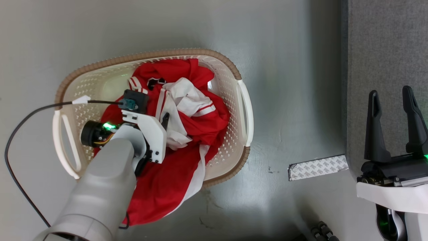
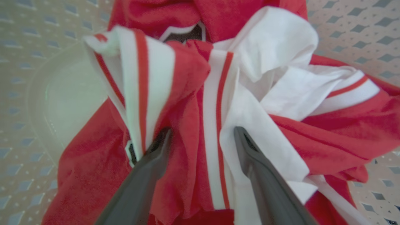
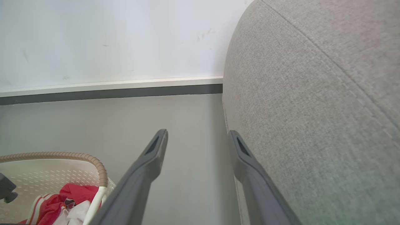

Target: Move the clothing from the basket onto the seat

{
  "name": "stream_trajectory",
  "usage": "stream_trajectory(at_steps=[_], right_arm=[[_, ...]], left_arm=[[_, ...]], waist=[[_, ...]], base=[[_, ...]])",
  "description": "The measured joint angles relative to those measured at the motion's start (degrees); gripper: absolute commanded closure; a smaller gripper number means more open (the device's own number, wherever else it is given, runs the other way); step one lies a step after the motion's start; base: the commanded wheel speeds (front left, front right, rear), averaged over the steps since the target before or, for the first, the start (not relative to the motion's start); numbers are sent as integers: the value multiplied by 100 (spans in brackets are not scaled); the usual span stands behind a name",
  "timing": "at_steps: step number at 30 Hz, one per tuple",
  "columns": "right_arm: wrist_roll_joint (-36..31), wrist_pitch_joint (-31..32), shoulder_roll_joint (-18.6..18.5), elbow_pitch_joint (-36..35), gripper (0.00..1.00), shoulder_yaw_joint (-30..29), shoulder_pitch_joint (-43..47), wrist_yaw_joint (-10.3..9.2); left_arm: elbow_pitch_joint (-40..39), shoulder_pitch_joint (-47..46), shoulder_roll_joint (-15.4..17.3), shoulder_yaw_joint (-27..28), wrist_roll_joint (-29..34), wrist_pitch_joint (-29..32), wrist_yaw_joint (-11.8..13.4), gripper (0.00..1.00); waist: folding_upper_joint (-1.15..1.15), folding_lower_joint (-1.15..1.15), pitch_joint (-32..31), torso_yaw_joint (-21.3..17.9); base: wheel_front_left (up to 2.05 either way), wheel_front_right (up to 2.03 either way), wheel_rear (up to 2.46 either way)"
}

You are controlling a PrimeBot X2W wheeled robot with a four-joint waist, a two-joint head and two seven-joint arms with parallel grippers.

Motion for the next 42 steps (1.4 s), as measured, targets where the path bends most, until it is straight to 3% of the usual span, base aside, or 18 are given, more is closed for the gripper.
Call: stream_trajectory(at_steps=[3, 4, 5, 6, 11, 18, 29, 37, 42], right_arm=[[0, -1, 2, -26, 0, -18, 4, 1], [0, -1, 3, -37, 0, -25, 6, 1], [0, -1, 3, -47, 0, -35, 8, 1], [0, -1, 4, -53, 0, -51, 10, 1], [0, 0, 23, 30, 0, -94, 10, 5], [-20, 0, 3, 333, 0, -204, 194, 2], [-277, 0, 3, 659, 0, -641, 975, 1], [-305, 0, 1, 828, 0, -823, 1613, 1], [-323, 0, 0, 903, 0, -800, 1857, 1]], left_arm=[[14, -32, -7, -41, -13, -46, -21, 0], [22, -32, -19, -59, -14, -49, -29, 52], [30, -32, -27, -86, -14, -65, -45, 84], [35, -32, -36, -104, -14, -99, -55, 100], [55, 30, -69, -167, -62, -255, -148, 100], [-138, 725, -187, -81, -621, -823, -272, 100], [-1631, 1974, -225, -520, -1813, -1117, -281, 100], [-2574, 2768, -31, -391, -2046, -1233, -267, 100], [-3375, 3218, 127, -226, -1920, -1244, -48, 100]], waist=[[0, 0, 55, -27], [0, 0, 69, -26], [0, 0, 78, -21], [0, 0, 83, -15], [0, 0, -12, 11], [0, -1, -753, 80], [0, -2, -2538, 376], [0, -3, -3902, 710], [0, -3, -4619, 915]], base=[[0, 0, 0], [0, 0, 0], [0, 0, 0], [0, 0, 0], [0, 0, 0], [0, 0, 0], [0, 0, 0], [0, 0, 0], [0, 0, 0]])
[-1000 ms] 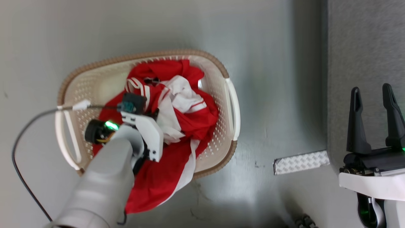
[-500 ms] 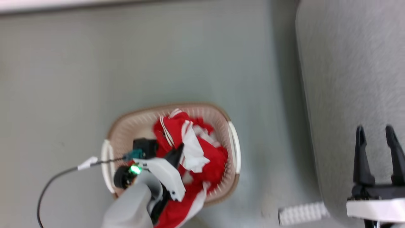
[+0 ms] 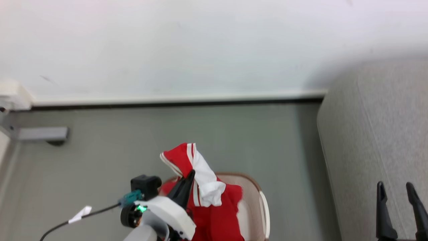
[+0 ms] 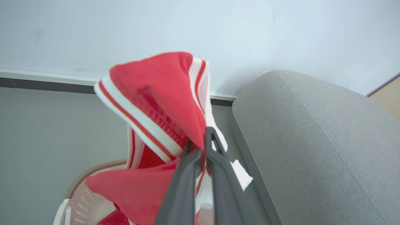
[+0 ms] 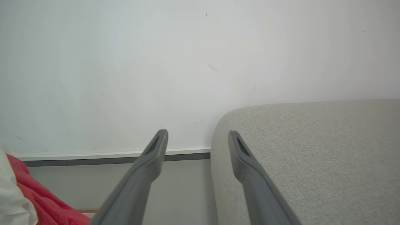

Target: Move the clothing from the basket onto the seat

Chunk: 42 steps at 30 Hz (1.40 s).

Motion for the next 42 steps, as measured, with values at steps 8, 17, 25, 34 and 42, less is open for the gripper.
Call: stream_trajectory(at_steps=[8, 17, 25, 34, 42], right_arm=[[-109, 0, 4, 115, 0, 120, 268, 0], [-123, 0, 5, 230, 0, 275, 333, 0], [-123, 0, 3, 278, 0, 353, 333, 0], [-113, 0, -242, 236, 0, 1267, 257, 0], [246, 0, -816, 257, 0, 2895, -362, 0]], left_arm=[[-940, 620, 300, 74, 127, -3, 354, 100], [-1521, 957, 638, 210, 127, 109, 710, 100], [-1791, 1033, 793, 224, 129, 241, 842, 100], [-2375, 966, 889, 103, 225, 387, 862, 100], [-2992, 671, 889, -192, 427, 710, 811, 100]], waist=[[0, 0, -846, 247], [0, 2, -1267, 343], [0, 3, -1317, 314], [0, 3, -1308, 289], [0, 3, -1309, 265]], base=[[0, 0, 0], [0, 0, 0], [0, 0, 0], [0, 0, 0], [0, 0, 0]])
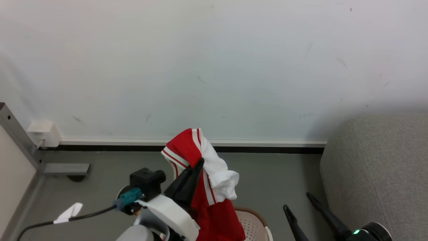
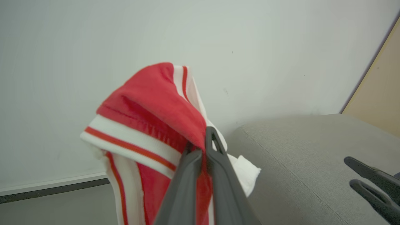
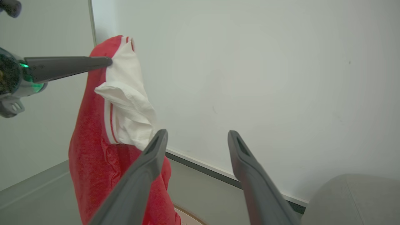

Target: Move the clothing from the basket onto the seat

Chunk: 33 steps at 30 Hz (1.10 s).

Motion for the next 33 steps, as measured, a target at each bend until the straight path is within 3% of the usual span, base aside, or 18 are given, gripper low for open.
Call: stream_trajectory(at_steps=[8, 14, 24, 33], right_arm=[[421, 0, -338, 222, 0, 1083, -884, 0], [754, 0, -436, 393, 0, 1402, -1170, 0], [1569, 0, -578, 699, 0, 1881, -1238, 0], [2286, 3, -898, 751, 0, 2528, -1591, 0]], left_arm=[[-247, -168, -143, -516, 171, 291, -207, 100], [-352, -195, -236, -815, 232, 311, -389, 100], [-626, -304, -274, -1396, 222, 289, -900, 100], [-633, -569, -176, -1927, -109, 278, -1018, 100]], waist=[[0, 0, -12, -76], [0, 0, -10, -99], [0, 0, 31, -75], [0, 0, 50, -138]], base=[[0, 0, 0], [0, 0, 0], [0, 0, 0], [0, 0, 0]])
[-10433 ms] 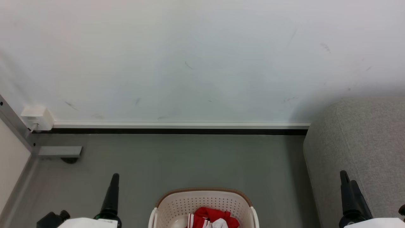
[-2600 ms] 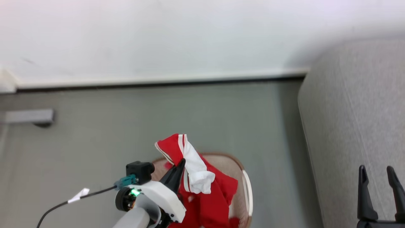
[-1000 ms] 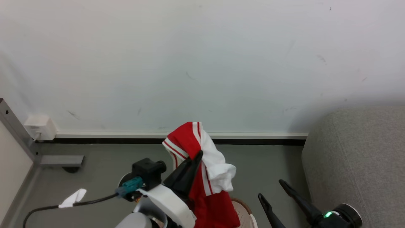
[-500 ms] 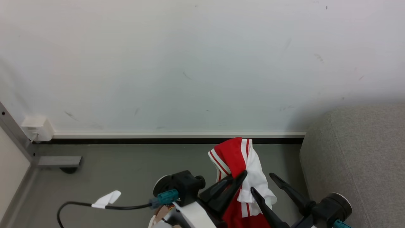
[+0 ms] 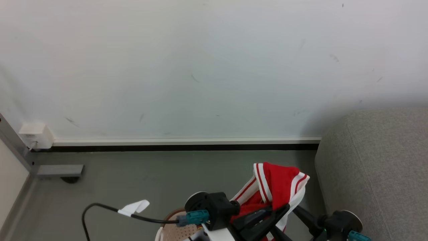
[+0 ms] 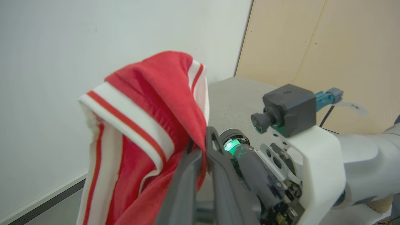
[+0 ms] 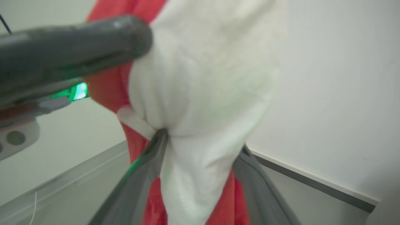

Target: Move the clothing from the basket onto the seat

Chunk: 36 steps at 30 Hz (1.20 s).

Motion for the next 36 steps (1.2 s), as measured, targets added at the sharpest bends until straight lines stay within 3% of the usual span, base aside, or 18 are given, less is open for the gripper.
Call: stream_trajectory(at_steps=[9, 10, 11, 12, 17, 19, 22, 23, 24, 36], right_arm=[[130, -1, -227, -7, 0, 333, -266, 0], [130, -1, -226, -24, 14, 323, -271, 0], [146, -1, -226, -53, 71, 326, -283, 0], [194, -1, -226, -80, 100, 353, -296, -1], [288, 1, -240, -291, 100, 344, -304, -1], [301, 1, -256, -393, 100, 225, -294, 0], [290, 1, -312, -500, 100, 11, -199, 0], [266, 1, -323, -523, 100, -59, -164, -1], [249, 1, -323, -541, 100, -138, -114, -1], [-46, 1, -477, -840, 100, -1218, 389, -1]], left_arm=[[-67, -335, 230, -461, -542, -140, -16, 100], [-66, -361, 250, -486, -593, -164, -16, 100], [-64, -382, 259, -521, -617, -199, -18, 100], [-57, -404, 264, -543, -635, -224, -18, 100], [45, -466, 325, -554, -675, -366, -25, 100], [91, -466, 337, -543, -675, -404, -24, 70], [153, -466, 359, -536, -659, -466, -11, 47], [185, -465, 364, -533, -643, -491, 3, 15], [219, -464, 370, -527, -637, -500, 19, 0], [692, -380, 358, -482, -442, -799, 208, 0]], waist=[[0, 0, 17, -35], [0, 0, 16, -36], [0, 0, 17, -36], [0, 0, 17, -36], [0, 0, 25, -51], [0, 0, 34, -63], [0, 0, 49, -86], [0, 0, 55, -95], [0, 0, 60, -105], [0, 0, 156, -455]], base=[[0, 0, 0], [0, 0, 0], [0, 0, 0], [0, 0, 0], [0, 0, 0], [0, 0, 0], [0, 0, 0], [0, 0, 0], [0, 0, 0], [0, 0, 0]])
